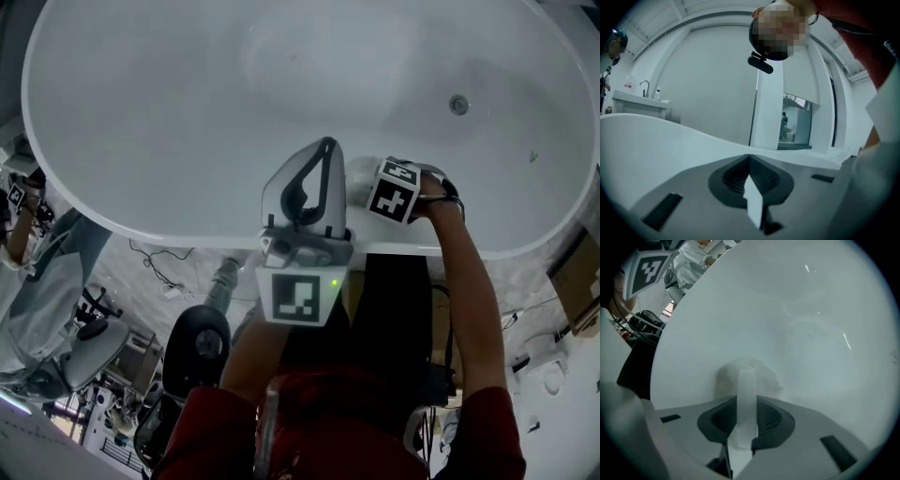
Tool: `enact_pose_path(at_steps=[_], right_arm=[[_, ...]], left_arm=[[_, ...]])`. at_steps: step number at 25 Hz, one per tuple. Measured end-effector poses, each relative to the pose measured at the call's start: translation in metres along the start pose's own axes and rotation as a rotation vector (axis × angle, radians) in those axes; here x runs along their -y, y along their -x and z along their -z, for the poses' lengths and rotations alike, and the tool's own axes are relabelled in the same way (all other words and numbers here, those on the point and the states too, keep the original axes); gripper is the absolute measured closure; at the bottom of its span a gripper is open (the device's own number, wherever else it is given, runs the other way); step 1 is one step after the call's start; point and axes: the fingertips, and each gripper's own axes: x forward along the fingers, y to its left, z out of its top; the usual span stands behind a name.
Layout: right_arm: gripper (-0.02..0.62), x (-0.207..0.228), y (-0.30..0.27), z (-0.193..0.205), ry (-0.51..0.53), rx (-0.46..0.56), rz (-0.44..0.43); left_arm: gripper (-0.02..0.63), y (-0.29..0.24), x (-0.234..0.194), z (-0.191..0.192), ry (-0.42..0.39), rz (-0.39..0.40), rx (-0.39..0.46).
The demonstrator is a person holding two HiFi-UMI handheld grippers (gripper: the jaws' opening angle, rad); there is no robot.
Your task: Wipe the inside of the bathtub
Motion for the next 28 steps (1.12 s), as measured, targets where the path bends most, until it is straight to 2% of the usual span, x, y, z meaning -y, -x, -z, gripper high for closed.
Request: enact_pose_path(at_steps=[7, 17, 22, 28], right_arm=[[0.505, 0.027, -0.027, 0.004, -0.035, -0.012, 0.022], [0.505, 0.067, -0.072, 0.014, -0.051, -0.015, 0.045], [0.505, 0.089, -0.091, 0.021, -0.061, -0.003, 0.05], [0.505, 0.114, -0.121, 0.03, -0.052, -0.029, 0.092]], left_arm=[[0.592, -0.018, -0.006, 0.025, -0.003, 0.006, 0.004], [0.592, -0.048, -0.002, 0.065, -0.102, 0.036, 0.04], [0.592, -0.066, -0.005, 0.09, -0.083, 0.008, 0.024], [0.592, -0.064, 0.004, 0.099, -0.097, 0.016, 0.034]])
